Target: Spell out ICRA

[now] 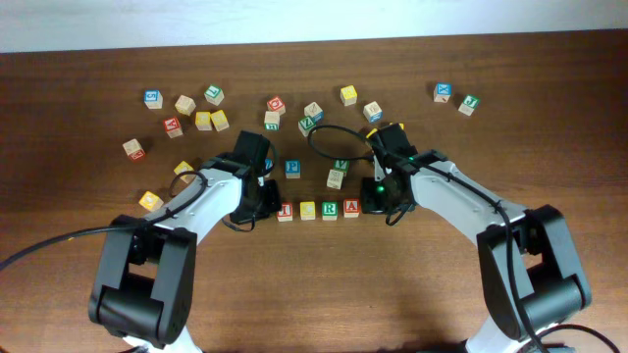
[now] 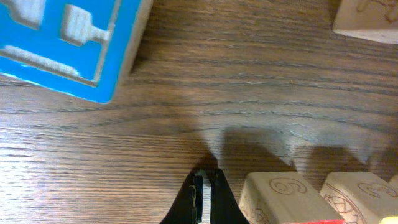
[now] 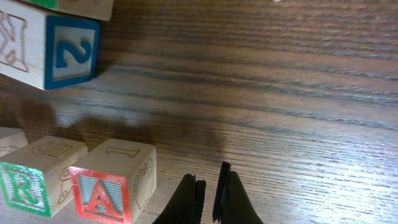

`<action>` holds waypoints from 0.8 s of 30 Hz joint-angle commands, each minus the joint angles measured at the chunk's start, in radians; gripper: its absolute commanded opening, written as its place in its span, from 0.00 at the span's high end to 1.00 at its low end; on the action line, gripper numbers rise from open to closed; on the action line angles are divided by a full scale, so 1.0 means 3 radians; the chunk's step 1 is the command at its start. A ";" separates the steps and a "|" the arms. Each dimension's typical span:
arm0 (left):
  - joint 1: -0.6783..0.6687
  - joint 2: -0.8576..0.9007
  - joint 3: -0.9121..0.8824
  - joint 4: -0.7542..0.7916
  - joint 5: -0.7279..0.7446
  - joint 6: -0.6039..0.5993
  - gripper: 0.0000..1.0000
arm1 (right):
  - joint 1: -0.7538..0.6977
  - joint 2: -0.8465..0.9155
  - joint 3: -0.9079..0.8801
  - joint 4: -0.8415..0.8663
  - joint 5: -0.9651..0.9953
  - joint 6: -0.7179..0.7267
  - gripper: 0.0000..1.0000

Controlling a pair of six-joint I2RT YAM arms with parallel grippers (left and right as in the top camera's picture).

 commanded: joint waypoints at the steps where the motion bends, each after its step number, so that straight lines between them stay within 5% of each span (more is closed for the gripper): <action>1: -0.0025 0.0151 -0.0045 -0.0009 0.0173 0.0006 1.00 | 0.0003 0.0070 -0.0022 0.0067 -0.0168 0.0023 0.96; 24: -0.0192 0.0151 -0.0045 0.0098 0.0371 -0.0130 1.00 | 0.0160 0.0078 -0.0024 0.0245 -0.0573 0.0290 0.96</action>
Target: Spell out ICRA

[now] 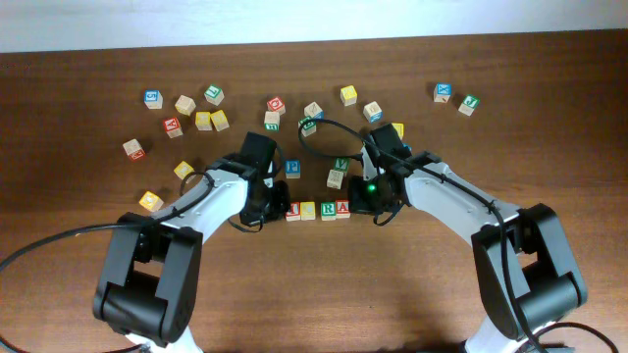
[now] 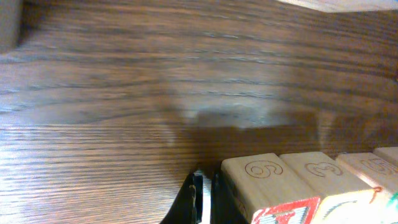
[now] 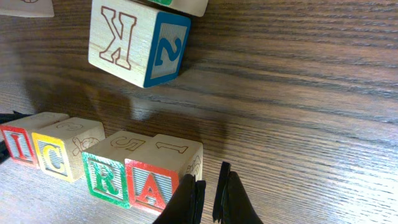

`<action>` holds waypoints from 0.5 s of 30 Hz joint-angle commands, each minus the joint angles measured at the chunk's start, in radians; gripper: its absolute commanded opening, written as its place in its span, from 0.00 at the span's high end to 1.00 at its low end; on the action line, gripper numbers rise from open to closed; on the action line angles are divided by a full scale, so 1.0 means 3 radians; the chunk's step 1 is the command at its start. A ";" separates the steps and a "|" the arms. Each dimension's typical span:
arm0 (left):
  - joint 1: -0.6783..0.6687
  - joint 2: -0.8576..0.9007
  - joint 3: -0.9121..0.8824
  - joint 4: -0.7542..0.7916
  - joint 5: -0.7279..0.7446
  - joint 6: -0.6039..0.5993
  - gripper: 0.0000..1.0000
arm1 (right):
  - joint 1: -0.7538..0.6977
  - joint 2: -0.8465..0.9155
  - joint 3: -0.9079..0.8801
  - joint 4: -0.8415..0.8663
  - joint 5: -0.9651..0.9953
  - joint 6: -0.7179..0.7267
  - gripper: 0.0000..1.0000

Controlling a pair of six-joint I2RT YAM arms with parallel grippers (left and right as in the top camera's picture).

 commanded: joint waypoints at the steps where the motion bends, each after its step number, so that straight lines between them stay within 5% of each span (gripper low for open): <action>1: -0.0097 0.0109 -0.0045 0.0010 0.0000 -0.0019 1.00 | 0.0086 0.0043 -0.0024 0.0024 -0.0048 0.0064 0.96; 15: -0.0092 0.0109 -0.0045 0.0137 -0.0067 0.0146 0.99 | 0.0187 0.0043 -0.0024 -0.0023 -0.0052 0.0417 0.96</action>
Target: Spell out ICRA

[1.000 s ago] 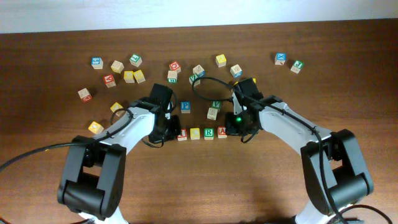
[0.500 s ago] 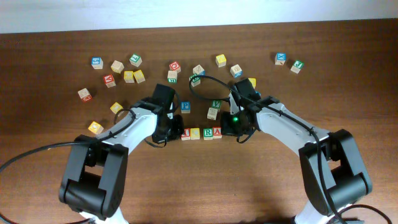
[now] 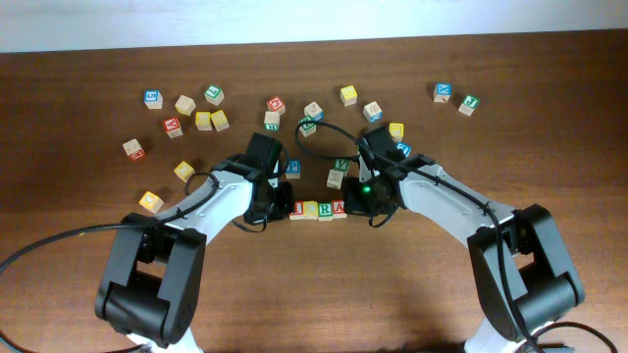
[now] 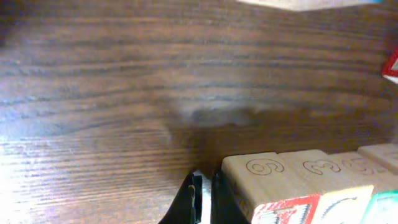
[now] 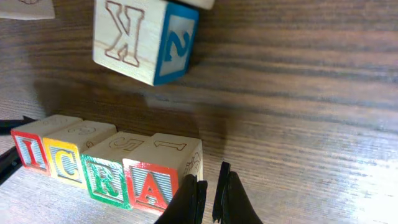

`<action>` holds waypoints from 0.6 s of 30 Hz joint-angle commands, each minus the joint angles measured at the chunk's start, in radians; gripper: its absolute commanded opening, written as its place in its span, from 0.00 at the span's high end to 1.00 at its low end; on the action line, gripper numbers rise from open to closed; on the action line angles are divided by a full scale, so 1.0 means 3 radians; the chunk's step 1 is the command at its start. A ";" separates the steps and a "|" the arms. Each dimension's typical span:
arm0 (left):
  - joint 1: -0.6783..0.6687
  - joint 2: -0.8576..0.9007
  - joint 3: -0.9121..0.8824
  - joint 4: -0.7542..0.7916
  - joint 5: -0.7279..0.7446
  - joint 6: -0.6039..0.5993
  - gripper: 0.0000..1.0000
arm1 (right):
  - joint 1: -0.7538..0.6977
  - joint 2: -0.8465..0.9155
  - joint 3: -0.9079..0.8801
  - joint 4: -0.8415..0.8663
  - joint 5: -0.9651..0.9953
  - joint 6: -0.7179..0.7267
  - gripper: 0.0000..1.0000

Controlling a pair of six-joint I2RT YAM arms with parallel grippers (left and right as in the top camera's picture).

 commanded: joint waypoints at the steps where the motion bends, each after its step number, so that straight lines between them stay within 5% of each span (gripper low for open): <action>1: -0.0013 0.0106 -0.0045 0.0041 -0.0039 0.0057 1.00 | 0.0080 0.0037 -0.0024 -0.0025 -0.0104 0.0163 0.96; 18: 0.0051 0.0075 0.0045 -0.0224 -0.0350 0.0055 1.00 | 0.0052 0.0037 -0.0024 -0.0141 0.0633 -0.0052 0.85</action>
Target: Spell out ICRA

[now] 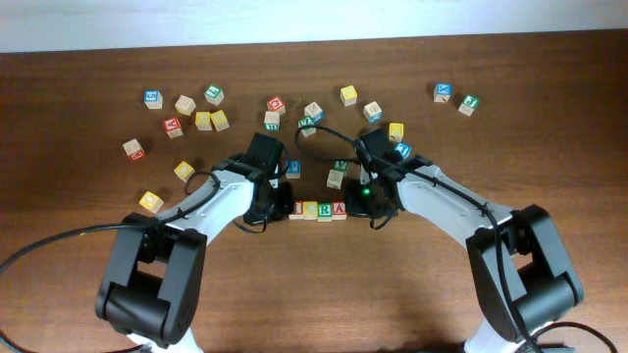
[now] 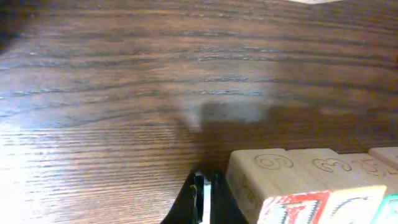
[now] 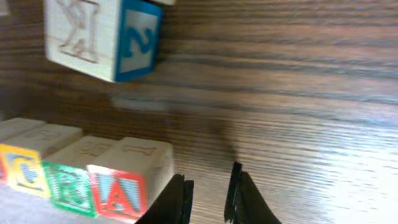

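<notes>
Four wooden blocks stand in a tight row reading I (image 1: 295, 210), C (image 1: 310, 210), R (image 1: 325, 210), A (image 1: 340, 209). My left gripper (image 1: 281, 208) is shut and empty, low on the table at the row's left end. In the left wrist view its tips (image 2: 205, 198) sit right beside the I block (image 2: 273, 180). My right gripper (image 1: 355, 204) is at the row's right end, its fingers (image 3: 239, 193) parted with nothing between them. Its left finger is right next to the A block (image 3: 118, 186); R (image 3: 68, 183) and C (image 3: 25, 173) follow.
A block showing K and a blue 2 (image 3: 102, 37) lies just behind the row, beside a blue block (image 1: 292, 169). Several loose letter blocks are scattered across the far table, in a cluster at the left (image 1: 201, 120) and a pair at the right (image 1: 444, 92).
The right gripper's fingers have parted where they were nearly together. The row of four blocks and the left gripper stand much as before.
At first the four blocks stood in a loose row, with both shut grippers a little off its ends. Then the grippers were closer in and the row tighter. Then the blocks were packed together reading ICRA, and now the right gripper has opened.
</notes>
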`<action>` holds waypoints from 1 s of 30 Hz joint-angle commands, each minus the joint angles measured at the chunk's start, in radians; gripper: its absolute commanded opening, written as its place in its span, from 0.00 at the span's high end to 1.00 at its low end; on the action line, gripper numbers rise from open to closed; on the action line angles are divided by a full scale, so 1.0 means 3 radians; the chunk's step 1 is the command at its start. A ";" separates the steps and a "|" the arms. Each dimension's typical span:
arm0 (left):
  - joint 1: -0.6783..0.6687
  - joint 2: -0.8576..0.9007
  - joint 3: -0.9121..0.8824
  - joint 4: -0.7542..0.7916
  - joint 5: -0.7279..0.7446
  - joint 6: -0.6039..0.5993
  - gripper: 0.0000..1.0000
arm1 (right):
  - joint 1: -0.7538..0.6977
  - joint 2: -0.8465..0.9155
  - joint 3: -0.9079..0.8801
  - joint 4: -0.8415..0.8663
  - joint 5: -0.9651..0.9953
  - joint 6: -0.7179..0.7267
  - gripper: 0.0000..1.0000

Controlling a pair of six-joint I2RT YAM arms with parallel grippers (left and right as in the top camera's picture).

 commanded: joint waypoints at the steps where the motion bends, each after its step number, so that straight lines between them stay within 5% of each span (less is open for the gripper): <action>1: 0.0098 0.0032 0.0076 -0.0174 -0.0303 0.0055 1.00 | 0.0011 0.0037 -0.0023 -0.0048 0.0308 -0.0010 0.85; 5: 0.0135 -0.0240 0.0186 -0.0261 -0.0327 0.0057 1.00 | -0.0064 0.0036 0.0112 -0.0203 0.0291 -0.0010 0.85; 9: 0.0047 -0.0445 0.0216 -0.0047 -0.0136 0.0034 1.00 | -0.0505 0.0036 0.0773 -0.0966 0.0127 -0.0397 0.88; 12: -0.0164 -0.0445 0.0216 0.0249 -0.0161 0.0029 1.00 | -0.0732 0.0036 0.0926 -0.1191 0.0104 -0.0599 0.80; 18: -0.0627 -0.0398 0.0215 0.0582 -0.0870 -0.0159 1.00 | -0.0921 0.0037 0.0909 -0.1202 0.0122 -0.0600 0.80; 30: -0.0647 -0.0116 0.0215 0.0453 -0.0535 -0.0160 1.00 | -0.0927 0.0037 0.0903 -0.1202 0.0158 -0.0685 0.79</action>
